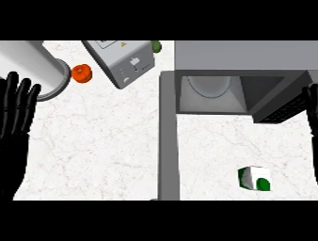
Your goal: Pick up the milk, place it into the microwave and close the microwave
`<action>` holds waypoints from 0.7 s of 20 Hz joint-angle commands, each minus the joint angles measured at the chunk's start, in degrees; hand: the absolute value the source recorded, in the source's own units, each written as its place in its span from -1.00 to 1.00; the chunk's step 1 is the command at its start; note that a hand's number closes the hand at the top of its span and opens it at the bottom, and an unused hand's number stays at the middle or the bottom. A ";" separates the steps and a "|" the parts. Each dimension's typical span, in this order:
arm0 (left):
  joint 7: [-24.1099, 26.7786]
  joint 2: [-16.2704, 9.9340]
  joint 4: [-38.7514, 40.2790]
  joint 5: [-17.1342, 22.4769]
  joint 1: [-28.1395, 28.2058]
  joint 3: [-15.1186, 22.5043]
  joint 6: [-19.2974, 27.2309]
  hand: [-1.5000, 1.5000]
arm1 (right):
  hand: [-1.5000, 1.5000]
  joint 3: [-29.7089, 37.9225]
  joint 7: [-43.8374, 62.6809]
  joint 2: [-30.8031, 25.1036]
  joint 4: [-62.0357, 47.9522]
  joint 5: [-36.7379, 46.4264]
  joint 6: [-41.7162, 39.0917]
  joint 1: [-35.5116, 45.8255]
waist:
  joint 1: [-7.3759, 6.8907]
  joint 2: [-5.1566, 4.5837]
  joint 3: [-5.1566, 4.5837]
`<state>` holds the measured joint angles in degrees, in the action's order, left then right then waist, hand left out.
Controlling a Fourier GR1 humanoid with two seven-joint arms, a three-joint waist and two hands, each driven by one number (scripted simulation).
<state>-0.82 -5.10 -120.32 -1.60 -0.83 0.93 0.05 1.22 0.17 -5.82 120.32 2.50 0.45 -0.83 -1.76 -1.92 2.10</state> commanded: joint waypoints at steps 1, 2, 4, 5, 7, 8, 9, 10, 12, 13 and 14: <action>-0.59 -0.11 -2.30 -0.90 3.61 1.01 -0.42 -1.00 | -1.00 -2.34 -2.20 0.89 -1.36 -1.45 -2.33 -2.49 | 1.34 1.99 -2.07; 2.21 0.57 4.46 -2.07 -0.38 0.45 0.42 -1.00 | -1.00 -1.63 -1.91 0.11 1.82 -6.35 -5.40 -4.99 | 2.39 1.90 -2.08; -1.69 1.29 -3.08 -1.84 0.54 1.58 1.54 -1.00 | -1.00 -0.99 -3.73 -2.27 7.99 -11.85 -11.04 -12.33 | 2.75 2.25 -2.01; -1.93 0.93 -2.11 -1.30 -1.19 0.03 1.88 -1.00 | -1.00 -1.12 -3.26 -3.09 10.18 -14.80 -13.53 -14.88 | 3.03 2.24 -2.02; -5.10 4.88 -2.41 3.01 3.69 3.04 7.58 -1.00 | -1.00 -4.20 -3.46 -4.58 10.52 -16.78 -17.67 -15.65 | 2.78 2.44 -2.01; -1.78 4.93 -1.96 5.11 7.63 0.02 4.72 -1.00 | -1.00 -4.40 -3.45 -4.95 13.38 -18.05 -18.80 -18.64 | 2.46 2.44 -2.12; -4.25 4.95 -4.43 5.24 7.28 -0.76 4.50 -1.00 | -1.00 -3.94 -9.01 -5.34 12.97 -17.47 -21.80 -24.51 | 2.84 2.47 -2.02; -4.18 4.99 -5.09 4.38 8.37 1.27 5.74 -1.00 | -1.00 -1.08 -8.30 -6.55 17.20 -21.44 -23.03 -27.82 | 3.16 2.46 -2.03; -2.16 5.03 -7.70 6.36 13.13 1.09 4.58 -1.00 | -1.00 -1.12 -11.90 -5.79 17.11 -19.62 -25.62 -33.25 | 2.59 2.34 -2.07; -1.18 5.05 -9.48 7.78 16.03 0.39 2.69 -1.00 | -1.00 -1.27 -12.53 -5.39 18.26 -18.56 -26.20 -34.81 | 2.34 2.32 -2.09; -1.02 5.06 -10.21 7.13 16.97 2.30 4.11 -1.00 | -1.00 2.11 -13.03 -6.48 18.96 -22.18 -27.83 -36.65 | 2.41 2.28 -2.08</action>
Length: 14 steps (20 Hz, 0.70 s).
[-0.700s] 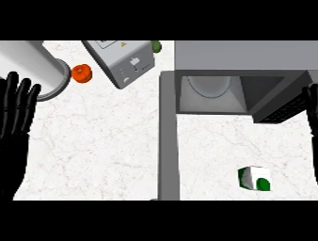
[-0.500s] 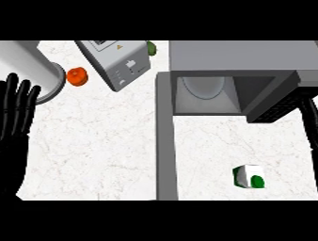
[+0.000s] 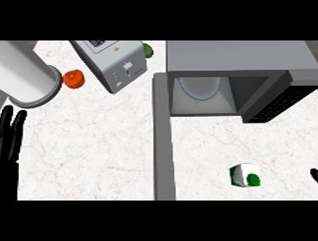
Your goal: Pick up the milk, place it into the microwave and close the microwave
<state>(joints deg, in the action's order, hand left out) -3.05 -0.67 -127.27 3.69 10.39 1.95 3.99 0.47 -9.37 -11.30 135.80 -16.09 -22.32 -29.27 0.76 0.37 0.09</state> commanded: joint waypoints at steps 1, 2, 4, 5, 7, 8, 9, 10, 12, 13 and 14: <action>2.20 0.64 -4.33 -0.39 7.77 4.75 1.35 -1.00 | -1.00 4.44 -2.75 -1.21 3.49 -4.74 -5.50 -8.88 | -0.25 -0.07 -0.07; 1.61 -0.34 -5.53 4.62 9.28 -0.36 -2.59 -1.00 | -1.00 5.72 -4.60 -1.35 5.14 -5.40 -7.06 -11.25 | -0.20 0.00 -0.09; 5.63 0.65 -7.66 1.82 15.70 3.69 -2.57 -1.00 | -1.00 6.83 -6.86 -0.50 4.65 -4.04 -8.63 -14.23 | -0.35 0.05 -0.09; 6.17 0.65 -10.28 2.49 19.32 4.61 -2.69 -1.00 | -1.00 7.24 -6.89 -0.36 4.17 -3.42 -8.51 -13.25 | -0.69 0.04 -0.10; 5.77 -1.37 -9.63 7.66 19.69 -1.20 -6.41 -1.00 | -1.00 7.25 -12.32 1.50 1.96 0.80 -11.73 -17.04 | -0.31 0.04 -0.10; 7.40 -0.20 -9.50 6.51 21.08 0.38 -6.66 -1.00 | -1.00 5.66 -13.11 3.36 1.25 3.77 -11.66 -16.58 | -0.46 -0.02 -0.10; 6.83 -1.21 -11.49 8.03 21.95 -1.03 -7.72 -1.00 | -1.00 4.70 -9.17 3.63 2.97 4.67 -8.76 -13.86 | -0.83 -0.11 -0.12; 9.34 -0.27 -11.58 8.68 25.27 -0.17 -9.11 -1.00 | -1.00 5.09 -12.67 4.38 0.30 7.18 -10.07 -14.07 | -0.91 -0.02 -0.11; 14.28 0.60 -7.89 7.75 27.97 0.29 -11.31 -1.00 | -1.00 7.40 -14.78 4.98 -1.55 7.52 -9.76 -12.99 | -1.03 -0.02 -0.11; 7.96 -0.97 -14.06 10.30 27.12 -1.94 -9.87 -1.00 | -1.00 3.01 -15.73 8.23 0.75 12.37 -9.76 -16.15 | -0.69 -0.02 -0.09; 11.24 -1.54 -10.22 11.82 26.00 -4.53 -11.91 -1.00 | -1.00 1.21 -13.20 8.40 1.61 13.48 -9.10 -14.56 | -0.84 -0.13 -0.12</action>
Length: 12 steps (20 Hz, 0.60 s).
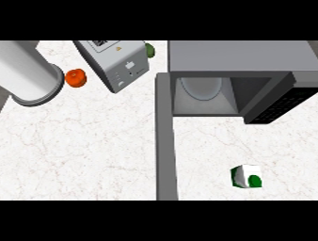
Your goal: Pick up the milk, place it into the microwave and close the microwave
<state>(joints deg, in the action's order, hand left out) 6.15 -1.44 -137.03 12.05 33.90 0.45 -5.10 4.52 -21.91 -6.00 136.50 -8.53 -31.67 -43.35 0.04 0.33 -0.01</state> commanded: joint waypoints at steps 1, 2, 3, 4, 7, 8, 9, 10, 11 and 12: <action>5.71 1.17 -0.05 1.70 7.09 -0.56 -4.06 -1.00 | -1.00 -1.63 -8.57 3.52 -4.48 9.08 -2.73 -3.43 | -0.02 0.19 0.01; 3.14 1.38 -2.14 0.70 5.28 -0.54 -2.40 -1.00 | -1.00 -3.23 -2.33 4.52 -2.19 8.66 1.03 0.93 | -0.27 -0.12 0.00; 4.10 -0.49 -1.31 4.40 7.30 -3.95 -5.36 -1.00 | -1.00 -0.91 -4.25 2.80 -0.91 6.38 -1.81 -2.56 | -0.15 -0.04 -0.01; 8.73 1.38 -0.16 3.20 11.88 -0.68 -6.12 -1.00 | -1.00 0.74 -7.46 2.88 -4.48 7.36 -1.84 -1.54 | -0.47 0.08 0.00; 5.84 0.56 -1.73 4.15 9.93 -2.42 -6.18 -1.00 | -1.00 -3.45 -6.85 5.83 -8.48 14.09 1.70 2.79 | -0.35 -0.12 0.01; 7.74 -0.32 -2.14 6.30 10.43 -5.88 -7.34 -1.00 | -1.00 -0.04 -4.04 3.70 -9.62 11.35 1.66 6.80 | -0.78 -0.17 0.00; 9.98 1.00 -0.78 4.59 13.05 -3.72 -9.09 -1.00 | -1.00 -5.34 -4.44 5.87 -8.72 15.17 4.03 4.50 | -0.67 -0.09 -0.01; 12.53 1.30 1.74 4.39 13.13 -5.16 -10.03 -1.00 | -1.00 1.88 -7.32 3.42 -12.90 11.21 1.63 6.87 | -0.68 -0.10 0.01; 11.42 0.48 1.92 5.68 11.81 -6.08 -10.62 -1.00 | -1.00 -2.38 -1.36 5.06 -9.56 14.21 3.60 8.57 | -0.66 -0.20 -0.02; 9.71 -0.78 -1.68 9.64 15.19 -7.70 -12.07 -1.00 | -1.00 -1.58 -8.86 5.16 -16.64 17.27 3.38 8.77 | -0.84 -0.10 0.02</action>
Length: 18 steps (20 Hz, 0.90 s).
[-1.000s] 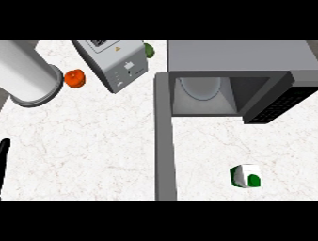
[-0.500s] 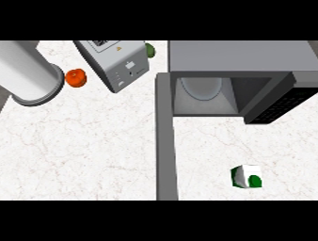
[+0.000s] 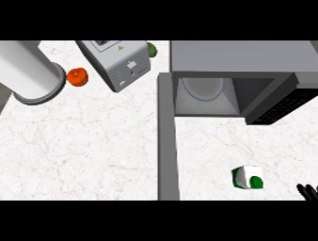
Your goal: Pick up the milk, place it into the microwave and close the microwave
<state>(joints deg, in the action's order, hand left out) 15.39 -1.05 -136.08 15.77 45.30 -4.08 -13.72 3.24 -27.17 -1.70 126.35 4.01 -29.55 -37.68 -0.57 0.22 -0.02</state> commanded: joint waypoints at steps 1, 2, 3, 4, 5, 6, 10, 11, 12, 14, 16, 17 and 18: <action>5.06 1.00 1.19 0.57 4.07 0.15 -2.76 -1.00 | -1.00 0.95 -2.59 -0.38 -6.44 4.15 0.87 4.22 | -0.15 -0.02 0.02; 4.62 0.44 -1.86 3.94 6.85 -2.53 -5.23 -1.00 | -1.00 -4.46 -3.57 1.61 -6.99 8.87 4.37 3.97 | -0.39 0.05 0.02; -0.52 1.01 -5.42 2.23 4.81 0.23 -0.52 -1.00 | -1.00 0.07 -1.88 0.63 -8.76 5.37 3.18 8.35 | -0.10 -0.14 0.05; 3.18 1.02 -1.78 2.37 6.24 -1.24 -3.74 -1.00 | -1.00 0.56 -4.20 -0.73 -9.94 6.41 1.94 6.48 | -0.06 -0.06 0.03; -0.45 1.02 -4.27 3.12 4.50 -1.25 -2.22 -1.00 | -1.00 -2.74 -1.33 1.27 -8.38 9.58 4.14 8.16 | 0.07 -0.13 0.03; 3.33 -0.34 0.64 5.03 3.18 -5.12 -4.55 -1.00 | -1.00 -3.75 -0.02 1.63 -11.99 11.75 7.07 12.16 | -0.27 -0.15 0.01; 6.33 1.03 2.15 5.39 5.46 -5.38 -7.05 -1.00 | -1.00 -3.72 -9.46 1.66 -21.44 15.95 10.21 11.58 | -0.05 -0.06 0.03; 10.39 1.04 1.79 5.13 9.88 -6.77 -10.53 -1.00 | -1.00 -3.17 -5.23 1.67 -20.62 15.20 11.65 14.43 | -0.58 0.01 0.01; 6.16 0.18 1.24 6.93 6.87 -7.35 -9.21 -1.00 | -1.00 -0.34 -4.77 1.61 -22.83 14.48 11.27 18.00 | -0.19 -0.14 0.03; 6.50 1.04 -1.02 7.68 9.88 -7.40 -10.37 -1.00 | -1.00 2.28 -5.98 1.30 -27.26 14.06 12.83 20.40 | -0.33 -0.15 0.05; 9.30 1.02 -0.14 5.76 11.98 -4.85 -9.82 -1.00 | -1.00 1.93 -6.93 1.53 -31.51 16.04 14.50 22.29 | -0.59 -0.11 0.06; 10.92 1.02 -0.22 6.39 14.00 -4.76 -10.50 -1.00 | -1.00 4.62 -9.80 0.03 -33.52 14.59 14.35 21.79 | -0.65 -0.07 0.07; 7.50 1.03 0.49 5.97 7.79 -7.04 -8.68 -1.00 | -1.00 5.20 -10.17 -1.45 -35.46 14.34 13.44 23.96 | -0.01 -0.21 0.06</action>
<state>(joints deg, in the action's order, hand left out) 23.43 -0.38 -134.55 21.63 54.45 -10.46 -22.99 5.62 -34.59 -1.24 97.95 18.04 -17.17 -17.75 -0.89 0.10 0.03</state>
